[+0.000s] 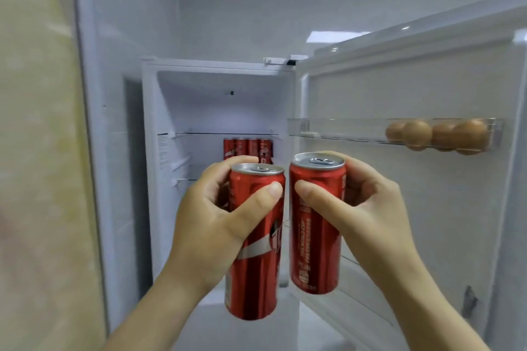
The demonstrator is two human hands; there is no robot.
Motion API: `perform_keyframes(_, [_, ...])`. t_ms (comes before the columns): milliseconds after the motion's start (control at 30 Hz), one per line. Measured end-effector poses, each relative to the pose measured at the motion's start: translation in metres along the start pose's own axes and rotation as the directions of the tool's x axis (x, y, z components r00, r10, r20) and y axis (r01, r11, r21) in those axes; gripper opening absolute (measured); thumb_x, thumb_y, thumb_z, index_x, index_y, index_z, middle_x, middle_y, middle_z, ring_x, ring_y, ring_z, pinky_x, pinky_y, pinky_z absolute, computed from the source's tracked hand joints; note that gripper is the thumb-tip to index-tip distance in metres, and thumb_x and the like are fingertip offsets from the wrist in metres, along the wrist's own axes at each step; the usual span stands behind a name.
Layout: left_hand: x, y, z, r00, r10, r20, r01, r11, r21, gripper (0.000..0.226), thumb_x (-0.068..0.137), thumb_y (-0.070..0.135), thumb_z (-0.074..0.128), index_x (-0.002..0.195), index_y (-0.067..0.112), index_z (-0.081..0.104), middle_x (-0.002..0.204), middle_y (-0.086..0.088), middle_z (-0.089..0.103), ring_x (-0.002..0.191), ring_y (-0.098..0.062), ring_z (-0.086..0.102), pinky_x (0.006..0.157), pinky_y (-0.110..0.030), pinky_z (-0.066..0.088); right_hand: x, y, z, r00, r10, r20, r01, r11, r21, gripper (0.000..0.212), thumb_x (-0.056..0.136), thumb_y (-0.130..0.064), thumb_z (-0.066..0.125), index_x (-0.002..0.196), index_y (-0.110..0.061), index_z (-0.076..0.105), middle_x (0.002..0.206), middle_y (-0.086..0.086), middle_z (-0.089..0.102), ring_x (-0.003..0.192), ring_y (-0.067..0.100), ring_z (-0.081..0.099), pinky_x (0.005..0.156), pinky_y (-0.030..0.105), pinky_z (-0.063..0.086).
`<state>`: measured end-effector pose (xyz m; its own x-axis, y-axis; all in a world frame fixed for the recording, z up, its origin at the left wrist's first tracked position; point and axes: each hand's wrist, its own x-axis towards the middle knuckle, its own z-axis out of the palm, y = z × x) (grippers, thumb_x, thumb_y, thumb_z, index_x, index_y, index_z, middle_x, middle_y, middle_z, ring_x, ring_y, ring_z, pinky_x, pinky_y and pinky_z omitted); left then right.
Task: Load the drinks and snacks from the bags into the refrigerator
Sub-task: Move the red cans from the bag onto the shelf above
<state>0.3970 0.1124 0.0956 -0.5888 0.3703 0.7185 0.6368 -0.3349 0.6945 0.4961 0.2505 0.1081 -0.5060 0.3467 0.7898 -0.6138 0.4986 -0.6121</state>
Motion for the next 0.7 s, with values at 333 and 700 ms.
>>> perform_keyframes(333, [0.042,-0.047,-0.086,0.993,0.032,-0.115,-0.022,0.996,0.088,0.045,0.060,0.054,0.068,0.101,0.036,0.067,0.097,0.013,0.071,0.087,-0.006,0.069,0.067,-0.014,0.053,0.048,0.057,0.087,0.999,0.036,0.039,-0.037,0.999,0.022,0.037,0.064,-0.031,0.085,0.098,-0.026,0.073,0.088,-0.007,0.075,0.081,0.009,0.072,0.066,0.017,0.053])
perform_keyframes(700, [0.100,-0.125,-0.180,0.991,-0.002,-0.135,0.016,0.995,0.101,0.055,0.057,0.057,0.068,0.108,0.037,0.064,0.102,0.013,0.070,0.093,-0.008,0.069,0.070,-0.022,0.057,0.102,0.123,0.190,0.997,0.064,0.046,-0.067,0.995,0.067,0.037,0.063,-0.024,0.078,0.099,-0.023,0.071,0.084,-0.004,0.075,0.072,0.007,0.072,0.056,0.014,0.053])
